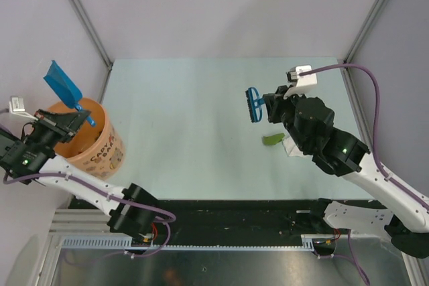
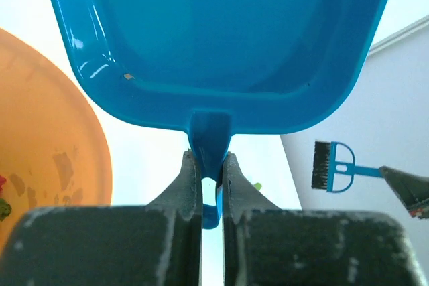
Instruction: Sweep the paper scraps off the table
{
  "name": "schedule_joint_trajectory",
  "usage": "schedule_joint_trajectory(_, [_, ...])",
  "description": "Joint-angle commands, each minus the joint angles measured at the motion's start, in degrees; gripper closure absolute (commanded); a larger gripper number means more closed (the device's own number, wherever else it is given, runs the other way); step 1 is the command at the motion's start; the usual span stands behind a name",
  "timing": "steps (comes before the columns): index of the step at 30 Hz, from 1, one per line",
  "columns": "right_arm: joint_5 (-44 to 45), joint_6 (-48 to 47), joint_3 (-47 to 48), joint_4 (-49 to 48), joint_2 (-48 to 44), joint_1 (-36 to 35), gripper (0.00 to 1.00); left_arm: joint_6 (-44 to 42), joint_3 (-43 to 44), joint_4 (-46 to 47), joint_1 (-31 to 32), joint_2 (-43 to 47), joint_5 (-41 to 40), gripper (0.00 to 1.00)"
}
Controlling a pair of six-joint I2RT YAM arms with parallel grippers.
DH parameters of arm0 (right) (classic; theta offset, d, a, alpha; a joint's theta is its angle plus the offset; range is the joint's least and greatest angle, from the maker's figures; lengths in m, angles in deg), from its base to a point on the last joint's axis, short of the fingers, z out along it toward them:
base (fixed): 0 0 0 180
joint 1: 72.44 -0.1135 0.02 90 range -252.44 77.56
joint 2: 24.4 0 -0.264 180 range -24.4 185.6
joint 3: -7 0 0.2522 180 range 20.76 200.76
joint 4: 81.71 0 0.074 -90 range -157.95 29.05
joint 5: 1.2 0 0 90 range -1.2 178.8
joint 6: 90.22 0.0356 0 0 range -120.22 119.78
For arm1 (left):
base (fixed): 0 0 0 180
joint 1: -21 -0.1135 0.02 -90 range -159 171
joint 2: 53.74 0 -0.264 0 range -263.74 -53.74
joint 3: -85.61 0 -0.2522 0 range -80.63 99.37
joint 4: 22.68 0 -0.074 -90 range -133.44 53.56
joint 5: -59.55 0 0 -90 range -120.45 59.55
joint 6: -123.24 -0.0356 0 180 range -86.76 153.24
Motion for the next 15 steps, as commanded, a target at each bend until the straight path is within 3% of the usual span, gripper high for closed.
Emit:
schedule_joint_trajectory(1, [2.5,-0.2,1.0,0.3,-0.9,-0.4,1.00,-5.9,-3.8,-0.2,2.7,-4.1,1.2,1.00])
schedule_joint_trajectory(2, [2.6,-1.2,1.0,0.2,-0.9,-0.4,1.00,-8.2,-4.4,-0.1,4.3,-4.5,0.3,1.00])
schedule_joint_trajectory(3, [2.9,-1.8,1.0,0.1,-0.8,-0.2,1.00,-9.9,-4.5,-0.2,6.7,-4.0,-5.9,1.00])
schedule_joint_trajectory(6, [5.3,-4.6,1.0,1.2,1.3,2.9,1.00,-16.5,-2.4,-0.4,23.5,-1.5,-21.0,1.00])
schedule_joint_trajectory(7, [5.7,-4.8,1.0,2.3,2.1,4.5,1.00,-17.6,-0.8,-0.5,33.7,-1.2,-28.9,1.00])
schedule_joint_trajectory(8, [4.7,-4.5,1.0,4.8,3.8,6.2,1.00,-19.4,-0.2,-0.4,38.5,-1.0,-31.9,1.00])
schedule_joint_trajectory(9, [2.9,-3.3,1.0,6.2,4.5,8.8,1.00,-20.6,0.5,-0.7,43.0,-1.1,-34.8,1.00])
schedule_joint_trajectory(10, [-2.5,-2.4,0.8,7.5,5.1,13.7,1.00,-22.0,1.7,-1.5,51.4,-1.4,-42.4,1.00])
schedule_joint_trajectory(15, [-12.7,-1.8,-3.8,8.0,9.9,26.7,1.00,-32.4,1.9,-3.9,74.3,-5.6,-61.9,1.00])
